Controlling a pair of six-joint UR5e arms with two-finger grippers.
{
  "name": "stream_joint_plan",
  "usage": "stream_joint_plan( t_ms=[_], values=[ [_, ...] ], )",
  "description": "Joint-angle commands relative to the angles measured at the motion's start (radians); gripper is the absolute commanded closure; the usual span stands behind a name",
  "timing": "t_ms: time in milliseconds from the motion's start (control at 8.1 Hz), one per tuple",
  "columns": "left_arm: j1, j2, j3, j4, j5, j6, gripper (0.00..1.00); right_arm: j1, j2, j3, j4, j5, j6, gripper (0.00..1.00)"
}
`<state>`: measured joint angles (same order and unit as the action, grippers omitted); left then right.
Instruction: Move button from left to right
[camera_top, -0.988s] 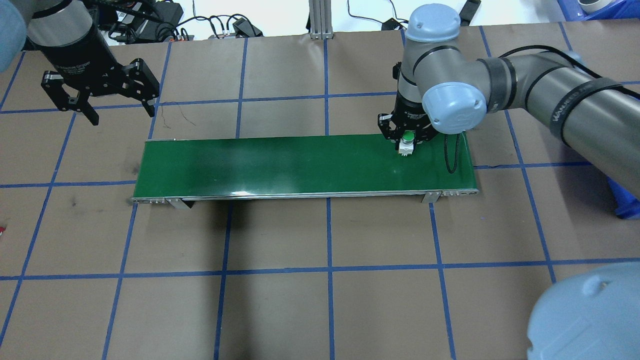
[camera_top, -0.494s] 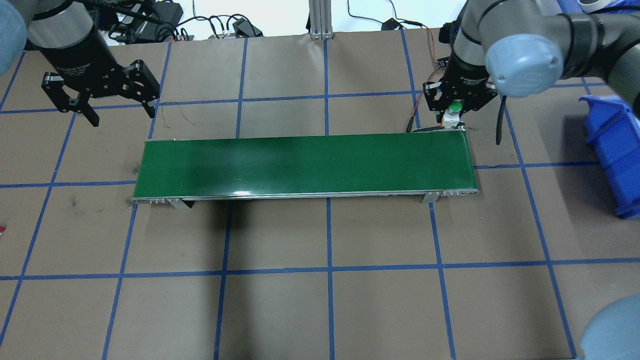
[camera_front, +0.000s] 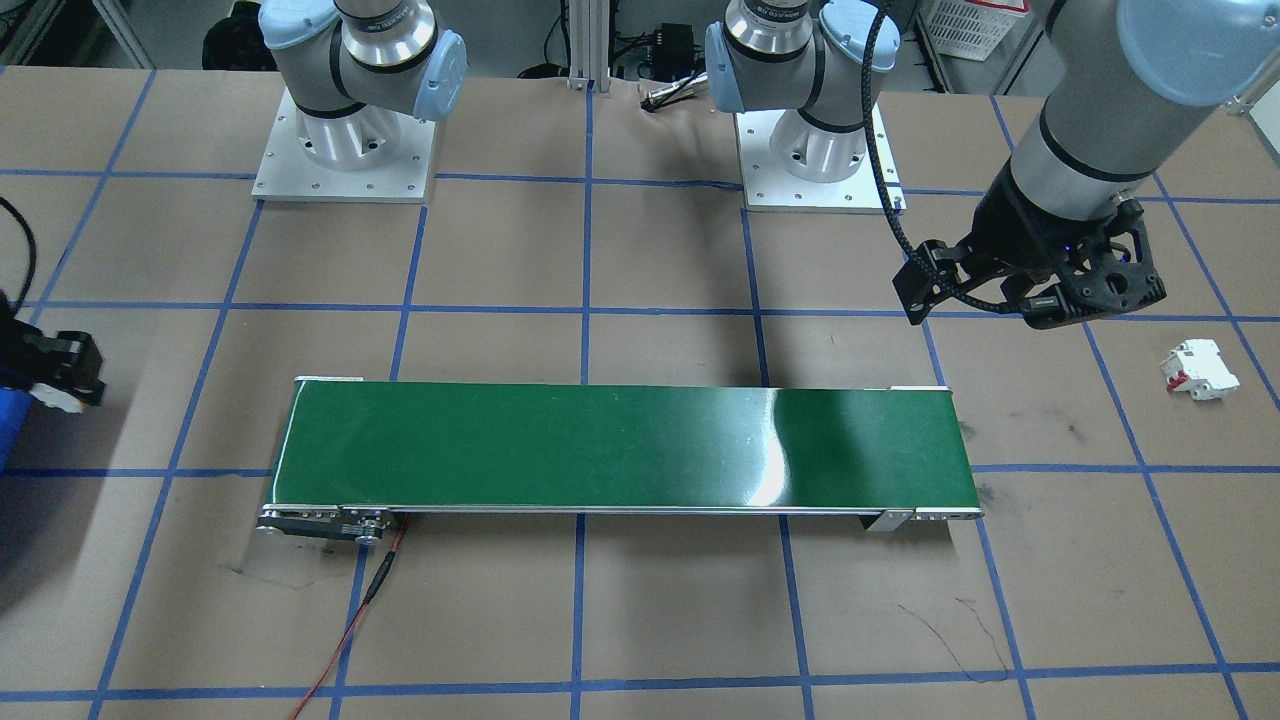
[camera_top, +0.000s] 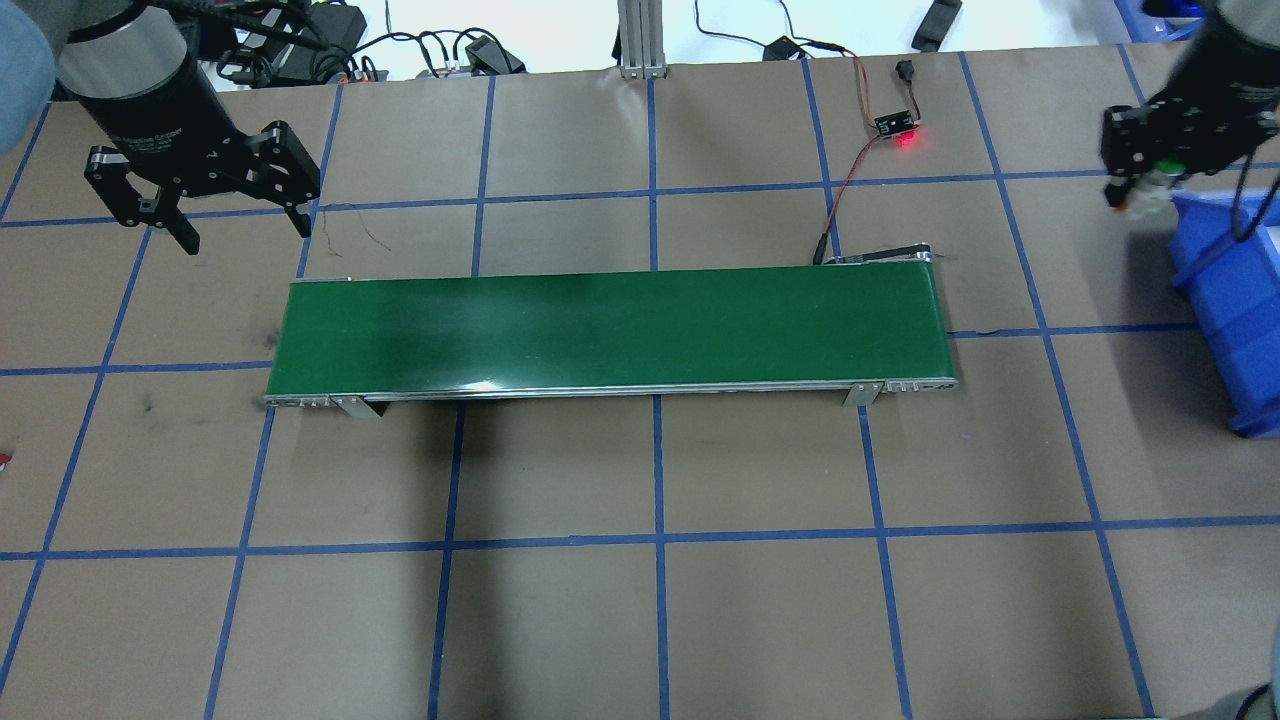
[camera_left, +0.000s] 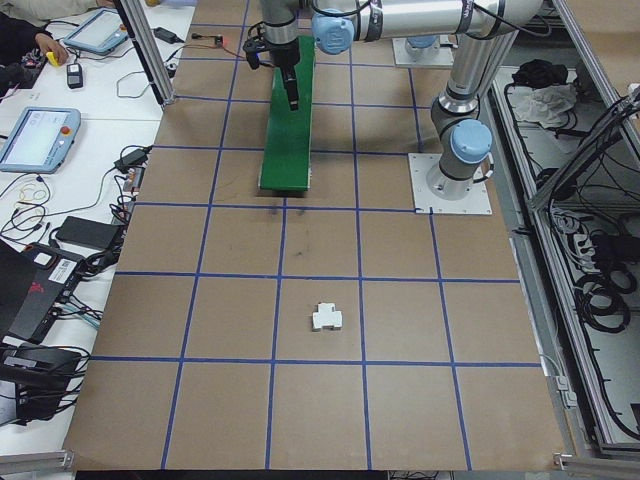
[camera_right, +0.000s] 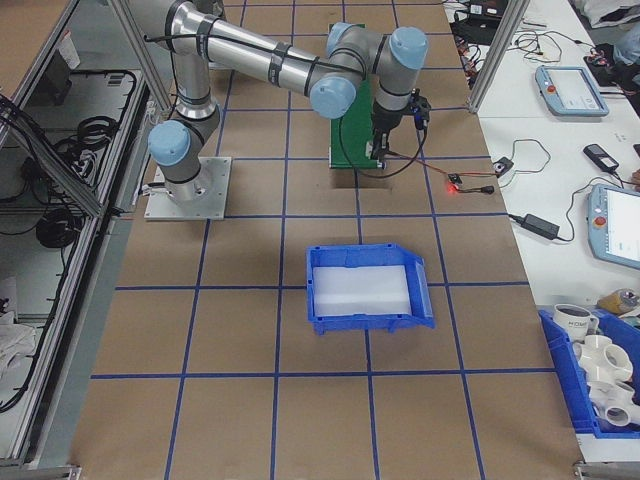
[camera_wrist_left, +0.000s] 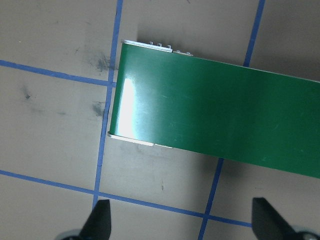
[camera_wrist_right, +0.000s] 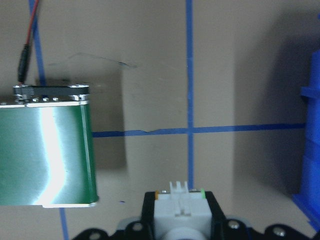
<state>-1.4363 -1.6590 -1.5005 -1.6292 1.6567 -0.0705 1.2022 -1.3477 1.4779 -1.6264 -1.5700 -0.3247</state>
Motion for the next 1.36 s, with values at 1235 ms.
stream_joint_plan(
  t_ms=[1235],
  values=[
    [-0.001, 0.011, 0.003, 0.002, 0.003, 0.003, 0.00, -0.432, 0.274, -0.024, -0.225, -0.054, -0.521, 1.00]
  ],
)
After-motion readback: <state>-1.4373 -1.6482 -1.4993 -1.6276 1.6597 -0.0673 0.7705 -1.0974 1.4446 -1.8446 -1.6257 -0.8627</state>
